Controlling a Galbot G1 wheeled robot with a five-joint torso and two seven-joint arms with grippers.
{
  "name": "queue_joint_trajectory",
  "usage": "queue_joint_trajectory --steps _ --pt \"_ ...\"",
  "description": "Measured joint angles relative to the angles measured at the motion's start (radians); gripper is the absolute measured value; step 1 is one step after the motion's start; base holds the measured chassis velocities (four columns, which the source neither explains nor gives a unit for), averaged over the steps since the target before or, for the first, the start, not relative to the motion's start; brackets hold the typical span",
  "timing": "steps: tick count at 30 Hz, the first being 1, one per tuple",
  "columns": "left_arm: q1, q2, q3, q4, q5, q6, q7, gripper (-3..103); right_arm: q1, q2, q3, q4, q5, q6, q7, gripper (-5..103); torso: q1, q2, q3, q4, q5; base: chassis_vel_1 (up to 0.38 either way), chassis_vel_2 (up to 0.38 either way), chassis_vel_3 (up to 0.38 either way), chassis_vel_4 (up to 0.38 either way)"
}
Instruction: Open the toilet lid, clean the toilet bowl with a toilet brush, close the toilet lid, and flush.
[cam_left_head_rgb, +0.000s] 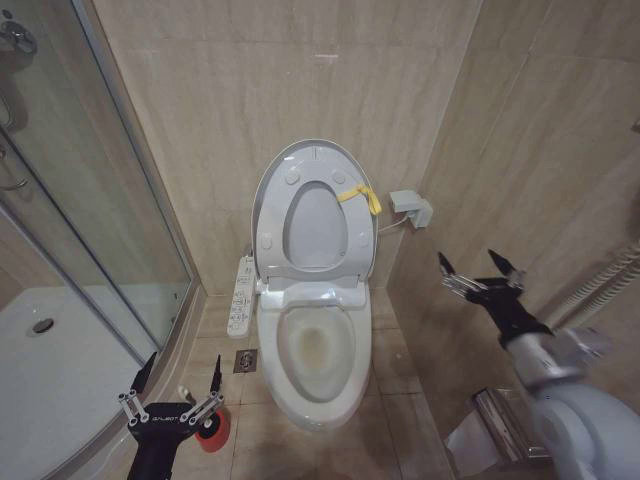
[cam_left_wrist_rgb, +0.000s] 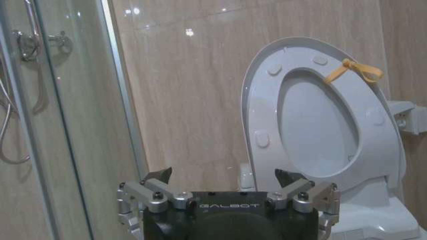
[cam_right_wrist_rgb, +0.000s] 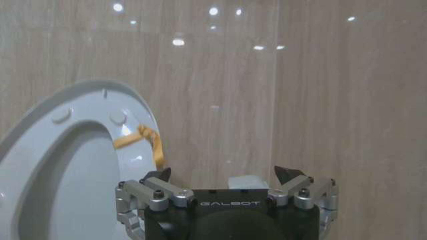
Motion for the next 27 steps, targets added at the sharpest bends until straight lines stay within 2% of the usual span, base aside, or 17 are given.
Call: queue_joint_trajectory --steps 3,13,27 --pt "0.000 0.000 0.000 0.000 0.000 0.000 0.000 100 0.063 -0.027 -0.040 -0.070 0.004 0.014 0.010 100 0.000 0.000 0.000 -0.0003 -0.0003 0.000 0.000 0.000 0.000" --pt "0.000 0.000 0.000 0.000 0.000 0.000 0.000 100 0.207 -0.047 -0.101 -0.206 0.011 0.036 0.031 100 0.000 0.000 0.000 -0.0006 -0.0005 0.000 0.000 0.000 0.000" --pt "0.000 0.000 0.000 0.000 0.000 0.000 0.000 100 0.502 -0.047 -0.240 -0.481 -0.054 0.100 0.045 100 0.000 0.000 0.000 -0.0006 -0.0007 0.000 0.000 0.000 0.000"
